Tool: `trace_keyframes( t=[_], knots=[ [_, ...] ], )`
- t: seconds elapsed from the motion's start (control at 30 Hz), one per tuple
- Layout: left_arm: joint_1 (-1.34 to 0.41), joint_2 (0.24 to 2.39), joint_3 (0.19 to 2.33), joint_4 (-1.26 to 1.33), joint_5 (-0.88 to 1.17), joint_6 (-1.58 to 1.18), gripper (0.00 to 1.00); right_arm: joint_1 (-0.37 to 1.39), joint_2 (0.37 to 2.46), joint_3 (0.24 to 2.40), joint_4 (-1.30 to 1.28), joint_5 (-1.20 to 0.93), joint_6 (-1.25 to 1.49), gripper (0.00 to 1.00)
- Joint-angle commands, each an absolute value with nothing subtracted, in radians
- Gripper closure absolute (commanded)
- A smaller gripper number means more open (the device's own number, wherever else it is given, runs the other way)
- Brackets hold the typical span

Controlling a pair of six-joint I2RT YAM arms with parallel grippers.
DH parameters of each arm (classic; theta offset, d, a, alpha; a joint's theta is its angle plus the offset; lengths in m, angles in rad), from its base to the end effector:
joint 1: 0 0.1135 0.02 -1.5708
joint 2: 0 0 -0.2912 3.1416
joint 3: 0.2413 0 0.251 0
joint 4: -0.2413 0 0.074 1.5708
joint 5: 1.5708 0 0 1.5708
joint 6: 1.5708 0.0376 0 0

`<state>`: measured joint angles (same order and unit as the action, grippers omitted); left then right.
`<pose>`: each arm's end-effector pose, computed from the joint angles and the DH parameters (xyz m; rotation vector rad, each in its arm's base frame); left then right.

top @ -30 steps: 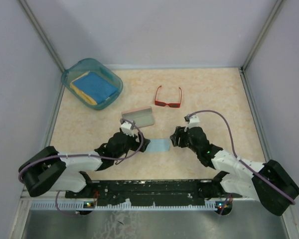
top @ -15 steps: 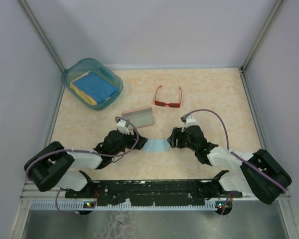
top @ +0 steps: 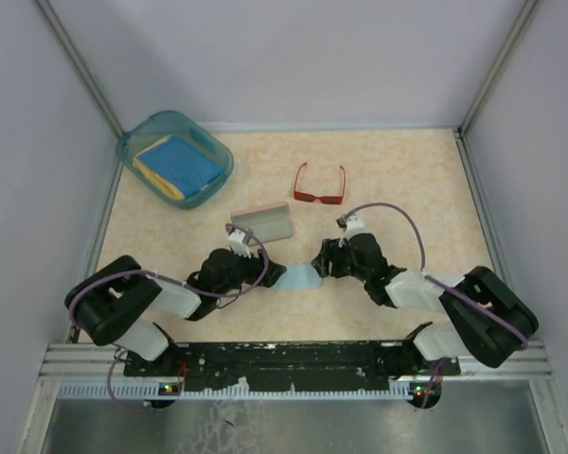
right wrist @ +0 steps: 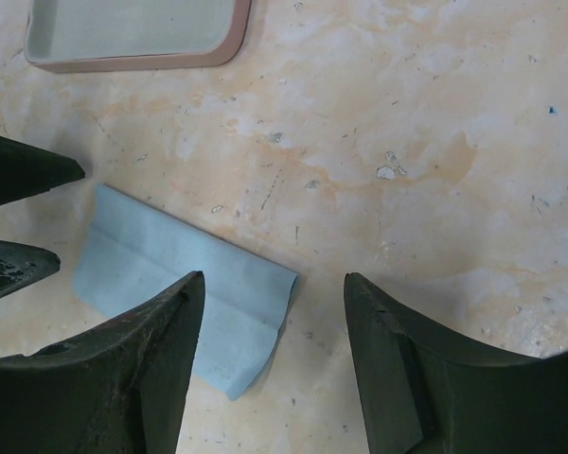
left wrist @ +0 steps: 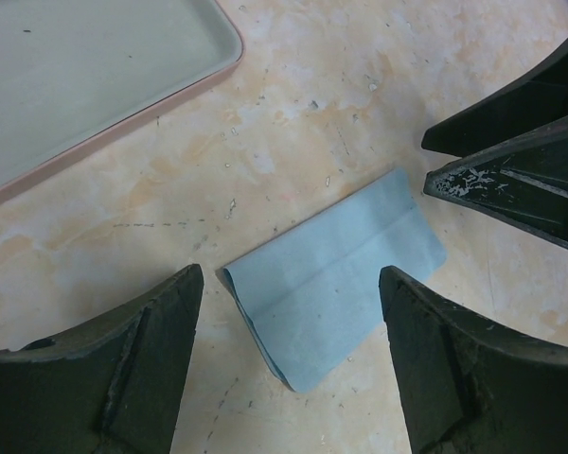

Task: Organize the sunglasses
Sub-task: Pick up the glasses cleaning cloth from the center of the board.

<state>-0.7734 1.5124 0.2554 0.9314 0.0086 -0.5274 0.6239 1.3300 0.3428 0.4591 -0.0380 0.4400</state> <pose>0.1722 -0.1686 0.1552 0.2513 1.9820 -0.8752 0.1869 0.1363 0.1697 -0.2231 2.1610 0.6684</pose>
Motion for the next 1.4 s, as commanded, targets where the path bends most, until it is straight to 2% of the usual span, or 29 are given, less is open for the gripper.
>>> trace_keyframes(
  t=[0.0, 0.6, 0.93, 1.37],
  knots=[
    [-0.77, 1.555, 0.261, 1.003, 0.042, -0.522, 0.2, 0.617, 1.344, 0.38, 0.534, -0.056, 0.422, 0.39],
    [-0.77, 1.682, 0.296, 1.045, 0.046, -0.514, 0.31, 0.615, 1.352, 0.383, 0.532, -0.057, 0.416, 0.4],
    [-0.77, 1.674, 0.283, 1.032, 0.039, -0.515, 0.5, 0.614, 1.35, 0.383, 0.533, -0.058, 0.414, 0.41],
    [-0.77, 1.642, 0.273, 1.001, 0.017, -0.505, 0.62, 0.614, 1.373, 0.397, 0.542, -0.073, 0.411, 0.42]
  ],
)
